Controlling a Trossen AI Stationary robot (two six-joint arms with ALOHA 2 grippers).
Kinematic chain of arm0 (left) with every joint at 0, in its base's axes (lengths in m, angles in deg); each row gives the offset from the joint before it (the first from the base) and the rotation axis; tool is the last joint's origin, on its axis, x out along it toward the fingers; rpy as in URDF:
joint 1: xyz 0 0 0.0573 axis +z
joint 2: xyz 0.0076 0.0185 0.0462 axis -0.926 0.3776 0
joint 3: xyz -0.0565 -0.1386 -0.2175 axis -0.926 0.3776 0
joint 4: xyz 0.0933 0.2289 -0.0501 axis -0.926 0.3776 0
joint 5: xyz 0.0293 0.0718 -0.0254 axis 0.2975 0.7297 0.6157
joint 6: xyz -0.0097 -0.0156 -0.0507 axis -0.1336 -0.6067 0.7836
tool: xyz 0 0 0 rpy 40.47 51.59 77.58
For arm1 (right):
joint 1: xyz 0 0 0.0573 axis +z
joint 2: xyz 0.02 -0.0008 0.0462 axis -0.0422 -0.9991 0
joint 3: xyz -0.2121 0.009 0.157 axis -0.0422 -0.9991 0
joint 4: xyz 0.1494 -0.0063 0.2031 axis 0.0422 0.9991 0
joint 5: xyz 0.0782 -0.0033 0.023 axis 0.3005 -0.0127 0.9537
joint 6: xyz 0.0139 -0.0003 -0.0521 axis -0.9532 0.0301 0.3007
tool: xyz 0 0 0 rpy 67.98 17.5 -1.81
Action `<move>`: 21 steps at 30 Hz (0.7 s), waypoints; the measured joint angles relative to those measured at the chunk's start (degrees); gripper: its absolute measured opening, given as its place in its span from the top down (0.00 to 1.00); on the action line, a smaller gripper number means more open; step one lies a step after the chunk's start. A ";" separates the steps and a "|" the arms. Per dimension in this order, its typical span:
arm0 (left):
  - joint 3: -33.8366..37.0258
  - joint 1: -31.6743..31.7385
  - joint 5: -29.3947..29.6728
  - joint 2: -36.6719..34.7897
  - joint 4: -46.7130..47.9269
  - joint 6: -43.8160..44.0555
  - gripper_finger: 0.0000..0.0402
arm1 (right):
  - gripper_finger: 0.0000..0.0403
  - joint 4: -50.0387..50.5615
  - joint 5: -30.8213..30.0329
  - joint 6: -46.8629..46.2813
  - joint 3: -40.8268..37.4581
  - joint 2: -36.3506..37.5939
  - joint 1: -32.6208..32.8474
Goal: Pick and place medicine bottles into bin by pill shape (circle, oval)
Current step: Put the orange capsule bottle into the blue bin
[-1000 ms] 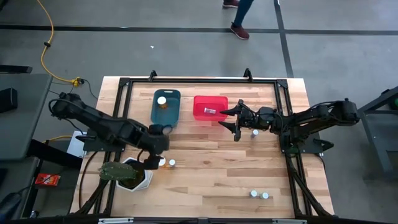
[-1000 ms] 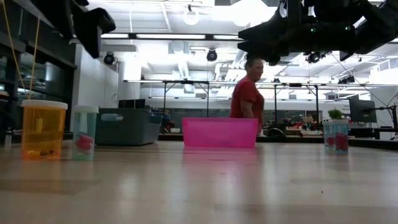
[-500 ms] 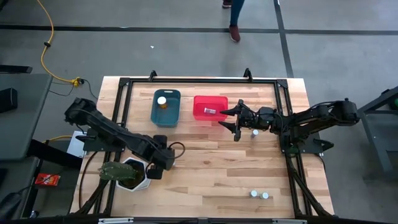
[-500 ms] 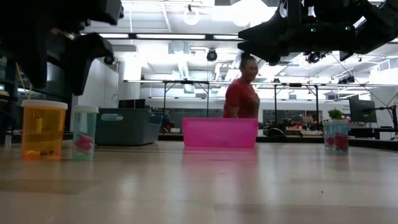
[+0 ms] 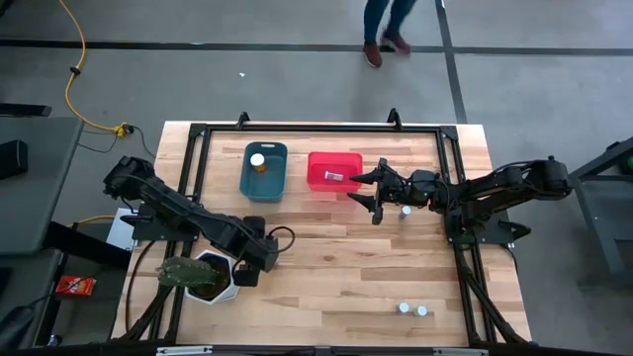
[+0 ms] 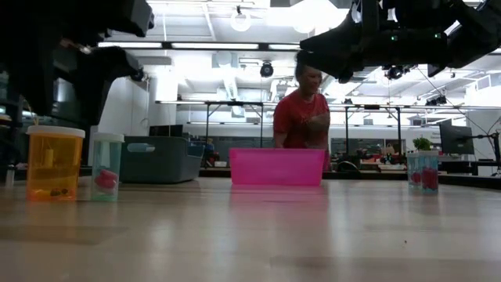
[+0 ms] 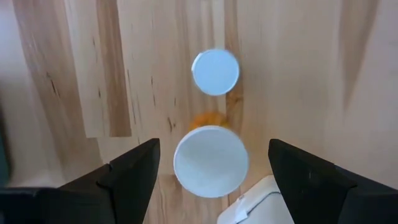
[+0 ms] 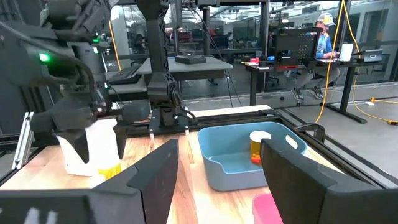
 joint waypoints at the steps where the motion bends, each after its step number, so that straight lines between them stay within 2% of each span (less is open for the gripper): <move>1: 0.56 0.00 0.00 0.00 0.01 0.37 0.28 | 0.45 0.00 0.00 -0.01 0.00 0.00 0.00; 7: 4.18 0.07 -0.32 0.00 -1.20 3.30 0.28 | 0.45 0.00 0.00 -0.01 0.01 0.00 0.00; 11: 4.27 -0.04 1.96 0.00 -3.01 1.49 0.28 | 0.45 0.00 -0.01 -0.01 0.00 0.00 0.00; 21: 4.30 0.00 0.66 0.00 -3.10 0.49 0.31 | 0.45 0.01 -0.02 -0.01 -0.01 0.00 0.00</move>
